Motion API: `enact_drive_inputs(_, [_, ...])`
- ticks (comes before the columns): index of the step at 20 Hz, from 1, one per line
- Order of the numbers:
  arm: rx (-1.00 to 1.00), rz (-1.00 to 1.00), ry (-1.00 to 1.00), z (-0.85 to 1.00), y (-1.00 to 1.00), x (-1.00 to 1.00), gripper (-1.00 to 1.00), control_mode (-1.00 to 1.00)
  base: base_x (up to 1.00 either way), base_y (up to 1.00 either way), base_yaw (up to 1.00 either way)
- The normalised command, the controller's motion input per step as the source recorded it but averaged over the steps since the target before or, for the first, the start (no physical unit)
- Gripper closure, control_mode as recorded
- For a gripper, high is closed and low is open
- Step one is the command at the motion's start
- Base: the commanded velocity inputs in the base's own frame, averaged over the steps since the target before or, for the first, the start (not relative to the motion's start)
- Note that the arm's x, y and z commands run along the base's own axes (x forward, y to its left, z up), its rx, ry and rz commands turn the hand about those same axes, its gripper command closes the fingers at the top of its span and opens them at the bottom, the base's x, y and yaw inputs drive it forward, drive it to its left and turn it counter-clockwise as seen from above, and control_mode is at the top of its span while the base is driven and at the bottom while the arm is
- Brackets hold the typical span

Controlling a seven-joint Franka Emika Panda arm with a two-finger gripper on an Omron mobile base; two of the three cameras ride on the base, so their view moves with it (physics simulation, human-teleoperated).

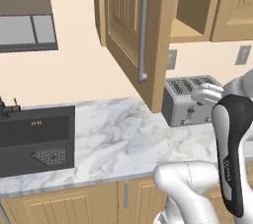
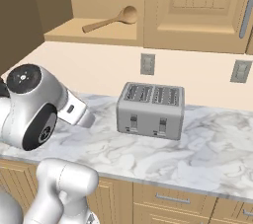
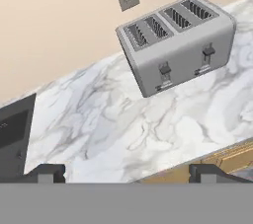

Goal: Organize the utensils by type. Pick up the wooden spoons from the counter and place them in the open cabinet. Then pick up the metallic utensils from the counter and place them in the open drawer.

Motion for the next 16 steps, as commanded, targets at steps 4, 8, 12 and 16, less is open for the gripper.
enact_drive_inputs(4, [0.00, 0.28, 0.04, -0.70, 0.31, -0.78, -1.00, -1.00, 0.00, 0.00, 0.00])
enact_drive_inputs(8, [-0.11, 0.27, 0.00, -0.43, 0.88, -0.35, -1.00, -1.00, 0.00, 0.00, 0.00])
enact_drive_inputs(12, [-0.25, 0.22, 0.00, -0.16, 0.73, -0.06, -1.00, -1.00, 0.00, 0.00, 0.00])
enact_drive_inputs(16, [-0.05, 0.14, -0.01, -0.10, 0.02, -0.16, -1.00, -1.00, 0.00, 0.00, 0.00])
